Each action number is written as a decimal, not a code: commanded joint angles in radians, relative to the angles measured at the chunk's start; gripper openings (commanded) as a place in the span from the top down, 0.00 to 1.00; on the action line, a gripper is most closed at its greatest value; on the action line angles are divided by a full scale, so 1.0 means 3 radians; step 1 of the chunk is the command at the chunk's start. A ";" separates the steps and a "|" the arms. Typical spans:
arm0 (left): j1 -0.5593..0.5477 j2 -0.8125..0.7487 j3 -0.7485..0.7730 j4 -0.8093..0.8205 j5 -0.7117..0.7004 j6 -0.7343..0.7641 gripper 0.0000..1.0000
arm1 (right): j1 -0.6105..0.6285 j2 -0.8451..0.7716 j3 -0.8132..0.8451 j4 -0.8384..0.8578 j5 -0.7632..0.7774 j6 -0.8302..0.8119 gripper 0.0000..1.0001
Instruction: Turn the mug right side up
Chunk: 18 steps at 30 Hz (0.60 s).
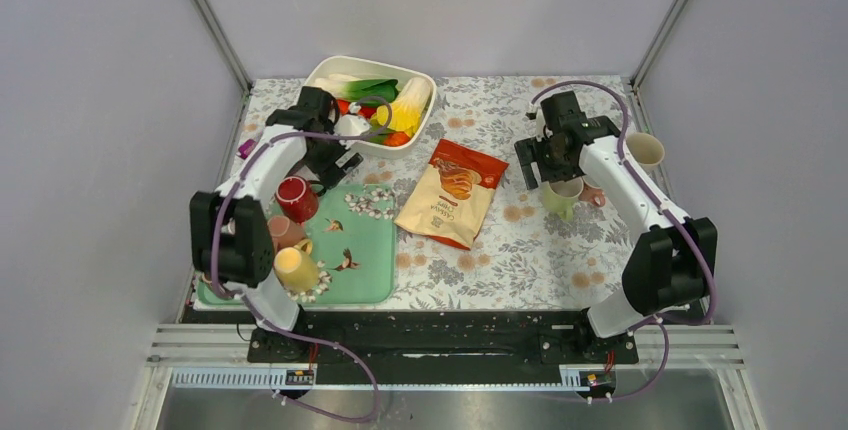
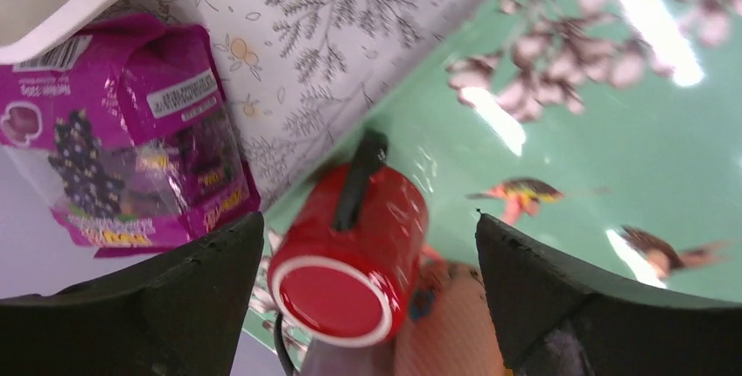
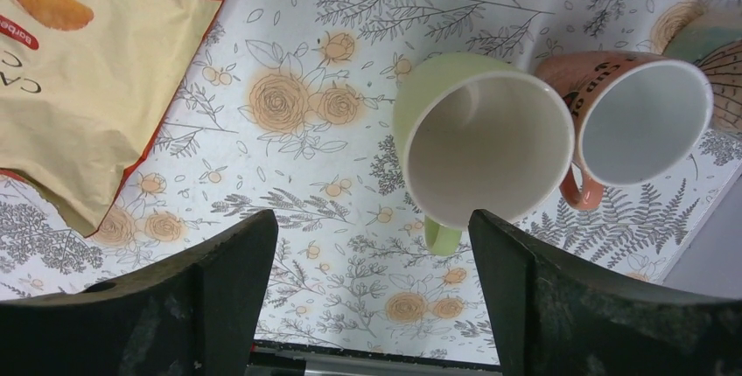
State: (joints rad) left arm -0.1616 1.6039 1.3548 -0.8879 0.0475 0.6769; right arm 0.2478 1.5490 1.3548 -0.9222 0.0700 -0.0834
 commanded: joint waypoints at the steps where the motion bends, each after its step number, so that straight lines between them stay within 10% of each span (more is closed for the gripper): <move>1: 0.0039 0.0567 0.0404 -0.0075 -0.0455 -0.0042 0.13 | 0.0097 -0.0064 -0.0073 0.0068 0.0048 0.0022 0.10; 4: 0.0083 0.0830 0.0648 -0.0239 -0.0507 -0.0101 0.32 | 0.0124 -0.0055 -0.0070 0.0067 0.0063 0.0035 0.10; 18: 0.0159 0.1228 0.0634 -0.0559 -0.0445 -0.0224 0.54 | 0.0171 -0.0087 -0.0068 0.0072 0.0075 0.0020 0.10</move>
State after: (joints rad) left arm -0.1173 1.9720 1.5444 -1.0363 -0.0715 0.6285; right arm 0.2859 1.5440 1.3338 -0.9180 0.0708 -0.0814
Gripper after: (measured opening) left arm 0.525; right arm 0.895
